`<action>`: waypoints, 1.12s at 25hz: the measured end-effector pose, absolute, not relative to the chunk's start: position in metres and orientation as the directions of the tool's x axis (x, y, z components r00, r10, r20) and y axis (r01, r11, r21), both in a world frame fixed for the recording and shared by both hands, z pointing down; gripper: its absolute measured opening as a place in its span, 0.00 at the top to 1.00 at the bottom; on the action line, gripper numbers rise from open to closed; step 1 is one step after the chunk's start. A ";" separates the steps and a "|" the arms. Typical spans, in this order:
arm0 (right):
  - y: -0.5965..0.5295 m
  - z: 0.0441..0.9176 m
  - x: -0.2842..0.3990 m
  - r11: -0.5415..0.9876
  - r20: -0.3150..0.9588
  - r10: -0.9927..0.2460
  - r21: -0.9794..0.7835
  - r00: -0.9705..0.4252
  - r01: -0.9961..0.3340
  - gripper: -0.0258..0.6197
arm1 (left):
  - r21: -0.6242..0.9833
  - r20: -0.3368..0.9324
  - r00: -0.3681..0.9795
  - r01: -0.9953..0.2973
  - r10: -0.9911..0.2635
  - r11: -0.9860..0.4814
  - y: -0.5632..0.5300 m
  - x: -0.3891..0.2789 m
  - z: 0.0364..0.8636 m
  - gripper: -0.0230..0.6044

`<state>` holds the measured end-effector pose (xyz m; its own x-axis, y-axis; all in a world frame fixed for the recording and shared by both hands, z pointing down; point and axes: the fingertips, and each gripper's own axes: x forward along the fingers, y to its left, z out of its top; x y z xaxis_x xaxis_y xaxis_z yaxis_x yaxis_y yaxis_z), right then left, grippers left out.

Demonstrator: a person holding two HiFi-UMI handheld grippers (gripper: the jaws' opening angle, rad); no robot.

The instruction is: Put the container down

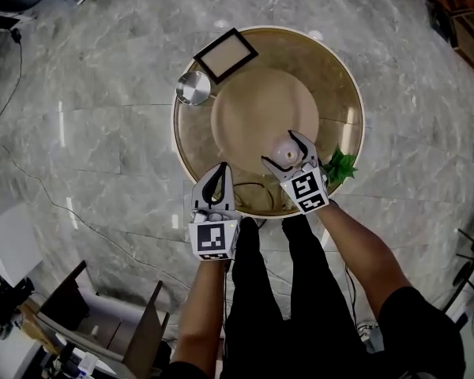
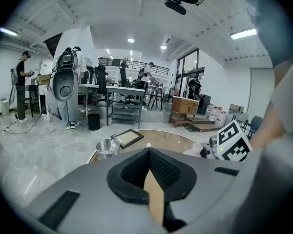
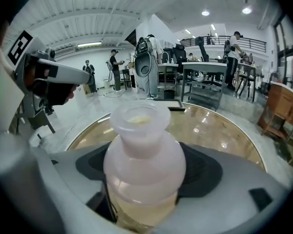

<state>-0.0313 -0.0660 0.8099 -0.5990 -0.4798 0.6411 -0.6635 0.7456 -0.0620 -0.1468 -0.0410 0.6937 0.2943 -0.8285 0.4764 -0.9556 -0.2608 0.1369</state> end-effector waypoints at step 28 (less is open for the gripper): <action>-0.050 0.783 -0.028 0.701 0.610 -0.516 -0.101 -0.601 -0.705 0.28 | 0.104 0.489 0.313 -0.948 -0.814 -0.302 -0.050 -0.156 0.682 0.97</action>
<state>-0.0285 -0.0500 0.7826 -0.6013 -0.5165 0.6097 -0.7054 0.7015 -0.1014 -0.1559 -0.0505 0.6822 0.3130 -0.8144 0.4886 -0.9477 -0.3015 0.1045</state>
